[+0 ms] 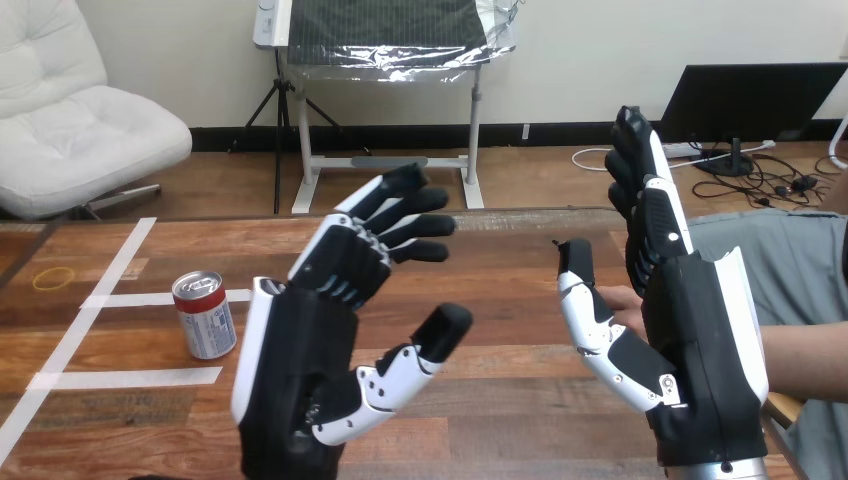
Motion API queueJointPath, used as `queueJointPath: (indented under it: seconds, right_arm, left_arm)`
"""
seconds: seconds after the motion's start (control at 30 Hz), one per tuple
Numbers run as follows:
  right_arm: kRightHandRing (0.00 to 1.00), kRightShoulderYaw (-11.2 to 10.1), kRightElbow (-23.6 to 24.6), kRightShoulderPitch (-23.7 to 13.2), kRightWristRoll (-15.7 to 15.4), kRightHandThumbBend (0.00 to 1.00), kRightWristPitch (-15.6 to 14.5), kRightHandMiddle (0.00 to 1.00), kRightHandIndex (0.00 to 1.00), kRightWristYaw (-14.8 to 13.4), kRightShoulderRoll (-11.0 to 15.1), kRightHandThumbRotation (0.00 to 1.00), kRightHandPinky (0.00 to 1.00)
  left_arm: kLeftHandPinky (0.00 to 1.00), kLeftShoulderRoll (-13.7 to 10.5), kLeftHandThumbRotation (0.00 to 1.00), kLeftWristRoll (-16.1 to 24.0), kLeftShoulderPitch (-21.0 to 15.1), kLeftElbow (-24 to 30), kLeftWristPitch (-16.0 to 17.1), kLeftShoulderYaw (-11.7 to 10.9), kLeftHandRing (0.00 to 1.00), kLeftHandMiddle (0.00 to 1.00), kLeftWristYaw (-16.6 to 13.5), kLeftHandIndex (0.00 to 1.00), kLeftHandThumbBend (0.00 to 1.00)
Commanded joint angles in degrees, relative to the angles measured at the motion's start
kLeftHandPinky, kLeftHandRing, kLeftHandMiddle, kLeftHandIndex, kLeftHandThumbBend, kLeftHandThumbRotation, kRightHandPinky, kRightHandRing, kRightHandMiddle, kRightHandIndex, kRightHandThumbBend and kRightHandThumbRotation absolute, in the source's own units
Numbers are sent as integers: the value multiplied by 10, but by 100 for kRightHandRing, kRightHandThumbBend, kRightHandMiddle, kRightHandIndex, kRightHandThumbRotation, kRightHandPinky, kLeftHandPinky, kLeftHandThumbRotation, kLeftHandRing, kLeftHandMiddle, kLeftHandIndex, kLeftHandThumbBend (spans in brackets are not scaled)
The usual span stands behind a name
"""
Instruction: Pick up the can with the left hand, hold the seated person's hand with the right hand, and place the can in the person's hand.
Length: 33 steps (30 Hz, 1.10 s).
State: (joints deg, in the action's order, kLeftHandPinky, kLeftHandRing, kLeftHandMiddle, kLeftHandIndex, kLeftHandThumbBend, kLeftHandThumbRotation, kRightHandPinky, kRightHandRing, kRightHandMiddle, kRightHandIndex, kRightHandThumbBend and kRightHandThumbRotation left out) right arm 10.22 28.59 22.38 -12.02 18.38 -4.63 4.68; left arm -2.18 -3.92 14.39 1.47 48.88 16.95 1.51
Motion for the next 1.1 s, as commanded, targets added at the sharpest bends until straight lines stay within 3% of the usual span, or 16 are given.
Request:
queueJointPath:
  seconds: [0.0,0.47,1.07]
  right_arm:
    - [100,-7,19,-15,5,8,4,100,100,4,-5,0,100]
    - [100,-7,22,-13,25,8,-1,100,100,13,-8,0,100]
    - [100,-6,27,-13,22,4,-11,100,100,14,-10,0,100]
  left_arm:
    - [65,24,27,-3,-12,-4,-1,-16,72,77,-4,80,64]
    - [67,19,24,-19,-13,-10,-11,-31,74,79,6,81,62]
    - [67,22,22,-30,-15,-23,-8,-43,74,78,21,81,62]
